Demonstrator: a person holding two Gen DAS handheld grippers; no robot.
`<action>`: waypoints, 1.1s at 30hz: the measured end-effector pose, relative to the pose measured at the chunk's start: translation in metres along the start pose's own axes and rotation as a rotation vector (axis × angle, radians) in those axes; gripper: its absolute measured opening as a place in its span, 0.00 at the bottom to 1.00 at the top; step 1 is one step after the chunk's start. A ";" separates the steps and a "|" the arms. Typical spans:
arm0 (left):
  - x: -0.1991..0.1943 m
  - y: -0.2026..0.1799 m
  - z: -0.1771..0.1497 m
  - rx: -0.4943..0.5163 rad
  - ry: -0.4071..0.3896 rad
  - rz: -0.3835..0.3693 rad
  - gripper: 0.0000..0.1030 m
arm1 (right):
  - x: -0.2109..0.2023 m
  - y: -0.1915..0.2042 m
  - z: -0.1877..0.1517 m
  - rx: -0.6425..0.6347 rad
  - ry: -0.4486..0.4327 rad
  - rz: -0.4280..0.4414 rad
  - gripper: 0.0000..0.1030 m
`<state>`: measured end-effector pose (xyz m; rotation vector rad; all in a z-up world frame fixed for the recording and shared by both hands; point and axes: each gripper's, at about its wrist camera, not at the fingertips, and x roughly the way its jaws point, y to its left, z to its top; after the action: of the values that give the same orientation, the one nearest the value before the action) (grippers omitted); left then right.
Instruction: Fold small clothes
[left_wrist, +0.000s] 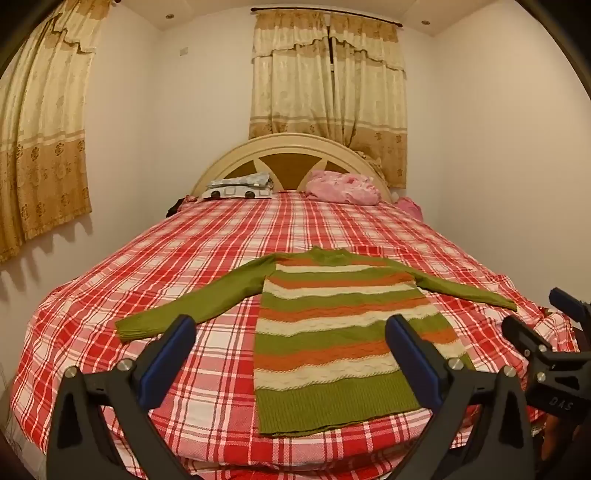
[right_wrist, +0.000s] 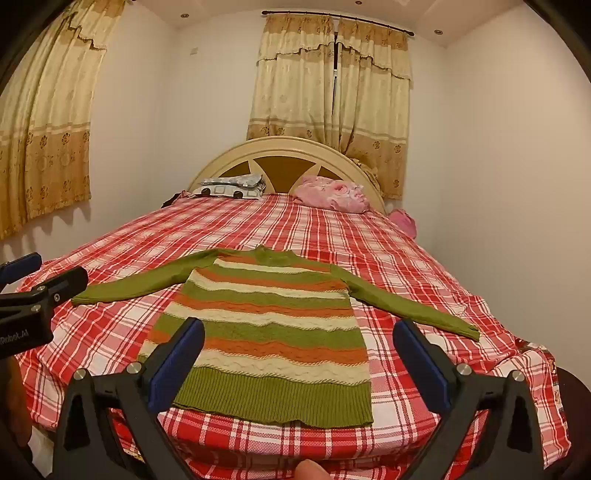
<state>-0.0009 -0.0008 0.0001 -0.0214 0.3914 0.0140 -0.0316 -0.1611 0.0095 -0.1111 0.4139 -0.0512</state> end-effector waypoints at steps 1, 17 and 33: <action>-0.001 -0.001 0.000 0.005 0.000 -0.002 1.00 | 0.000 0.000 0.000 0.000 0.000 0.000 0.99; 0.004 0.007 0.000 -0.019 0.013 0.015 1.00 | 0.007 -0.003 -0.003 -0.010 0.003 -0.004 0.99; 0.010 0.010 -0.005 -0.021 0.025 0.026 1.00 | 0.013 -0.004 -0.009 -0.005 0.013 -0.004 0.99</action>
<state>0.0062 0.0095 -0.0086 -0.0368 0.4162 0.0436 -0.0240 -0.1673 -0.0036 -0.1168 0.4270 -0.0552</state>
